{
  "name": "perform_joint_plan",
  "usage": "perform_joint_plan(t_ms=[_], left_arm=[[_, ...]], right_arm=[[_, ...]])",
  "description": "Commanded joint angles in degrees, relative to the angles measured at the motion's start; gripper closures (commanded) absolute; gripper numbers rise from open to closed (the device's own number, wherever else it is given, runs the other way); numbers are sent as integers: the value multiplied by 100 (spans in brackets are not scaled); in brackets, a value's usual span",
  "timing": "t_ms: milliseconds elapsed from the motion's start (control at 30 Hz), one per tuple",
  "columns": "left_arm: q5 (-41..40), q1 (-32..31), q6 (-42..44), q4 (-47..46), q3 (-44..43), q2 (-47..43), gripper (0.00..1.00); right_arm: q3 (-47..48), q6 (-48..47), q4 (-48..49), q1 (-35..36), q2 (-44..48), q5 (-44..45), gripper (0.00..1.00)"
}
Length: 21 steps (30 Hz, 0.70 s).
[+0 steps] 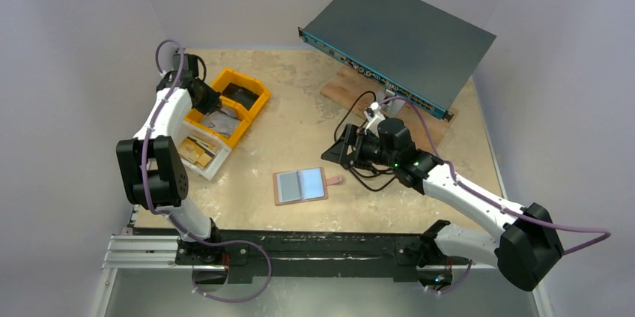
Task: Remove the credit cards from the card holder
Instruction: Place the credit card in the storage box.
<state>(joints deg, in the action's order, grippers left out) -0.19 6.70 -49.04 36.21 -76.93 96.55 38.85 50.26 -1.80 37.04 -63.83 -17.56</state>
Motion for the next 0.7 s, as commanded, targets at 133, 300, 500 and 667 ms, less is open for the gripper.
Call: perform_joint_plan(t_ms=[133,300,500,667], left_arm=[[153,50,-193,-268,-303,147,100],[161,46,-237,-275,-318,261,100],[189,74,-273,-276,-295,381,100],[64,120,-293,-96,-219,309,100]], right_arm=[[-53,-16,58,-12,149,200,8],[-70,-7,46,-12,152,201,8],[-79,-18,23,-13,147,209,9],[-114,-1,46,-17,148,205,9]])
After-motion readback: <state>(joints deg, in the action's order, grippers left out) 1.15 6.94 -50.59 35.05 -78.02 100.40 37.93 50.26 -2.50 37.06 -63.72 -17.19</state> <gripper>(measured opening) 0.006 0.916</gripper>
